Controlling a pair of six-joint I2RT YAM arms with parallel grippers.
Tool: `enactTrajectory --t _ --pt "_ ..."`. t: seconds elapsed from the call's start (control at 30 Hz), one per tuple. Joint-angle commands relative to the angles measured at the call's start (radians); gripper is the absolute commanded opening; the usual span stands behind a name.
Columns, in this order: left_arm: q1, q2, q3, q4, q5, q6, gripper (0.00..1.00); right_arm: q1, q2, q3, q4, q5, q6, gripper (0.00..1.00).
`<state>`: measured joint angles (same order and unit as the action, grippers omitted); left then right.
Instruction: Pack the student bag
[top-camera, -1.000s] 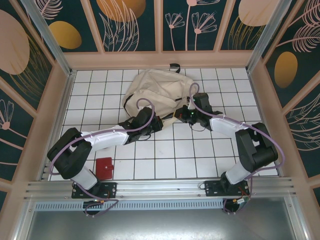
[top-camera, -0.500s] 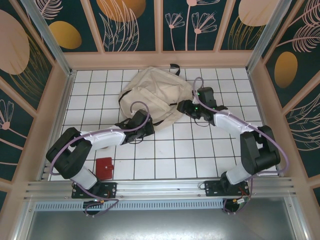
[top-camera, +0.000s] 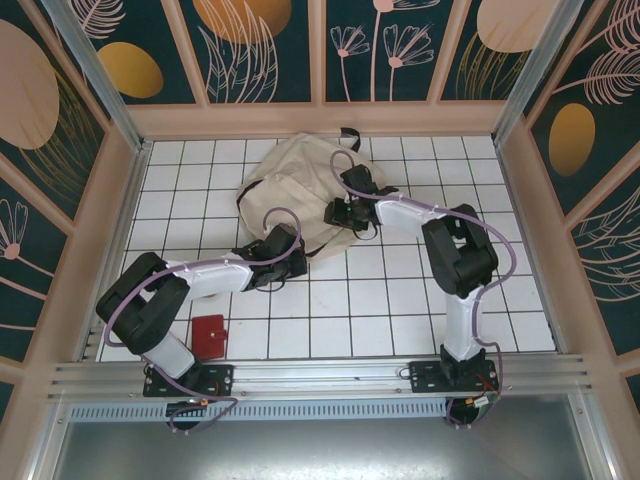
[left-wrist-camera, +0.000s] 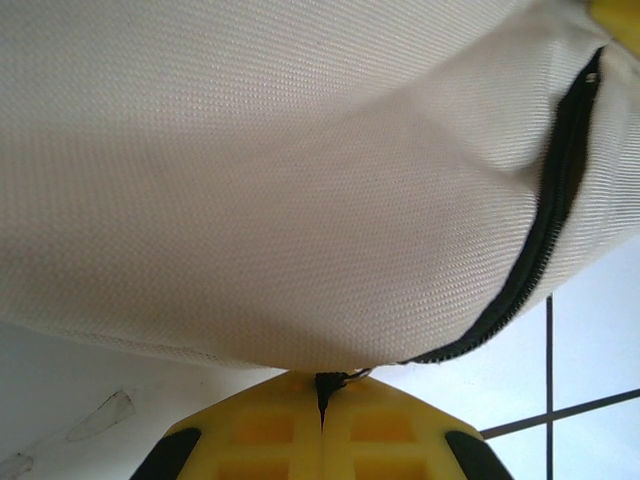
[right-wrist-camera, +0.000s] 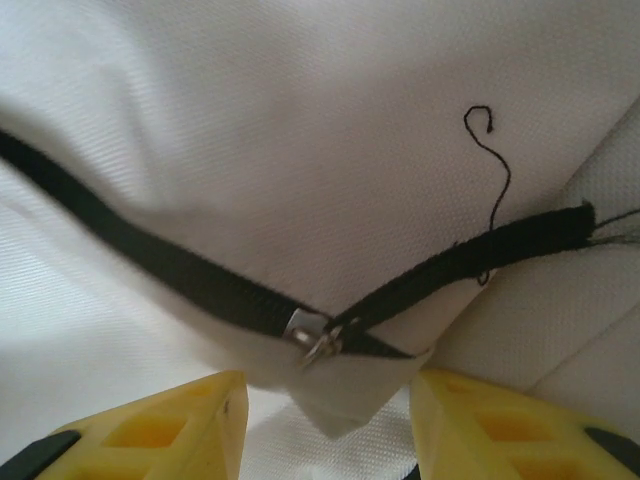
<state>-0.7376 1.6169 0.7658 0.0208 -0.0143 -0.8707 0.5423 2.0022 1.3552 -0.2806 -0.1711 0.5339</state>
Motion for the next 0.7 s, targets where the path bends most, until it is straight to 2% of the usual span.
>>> enactTrajectory --t 0.0,0.07,0.27,0.33,0.47,0.6,0.67 --pt "0.001 0.007 -0.020 -0.007 -0.003 0.021 0.00 -0.001 0.034 0.068 -0.071 0.048 0.002 0.47" --pt "0.001 0.009 -0.025 -0.012 0.001 0.025 0.00 -0.001 0.045 0.069 -0.052 0.059 0.015 0.41" --pt "0.006 0.028 -0.029 -0.027 0.014 0.043 0.00 -0.033 0.048 0.056 0.096 0.048 0.047 0.08" --pt "0.009 0.027 -0.029 -0.029 0.013 0.053 0.00 -0.054 0.018 0.036 0.167 0.036 0.055 0.01" --pt "0.012 0.023 -0.029 -0.019 0.015 0.078 0.00 -0.105 -0.080 -0.040 0.331 -0.030 0.060 0.00" --pt "0.015 0.035 -0.012 -0.015 0.018 0.093 0.00 -0.151 -0.169 -0.153 0.548 -0.229 0.066 0.00" --pt "0.015 0.040 -0.005 -0.018 0.014 0.092 0.00 -0.173 -0.203 -0.204 0.610 -0.291 0.088 0.00"
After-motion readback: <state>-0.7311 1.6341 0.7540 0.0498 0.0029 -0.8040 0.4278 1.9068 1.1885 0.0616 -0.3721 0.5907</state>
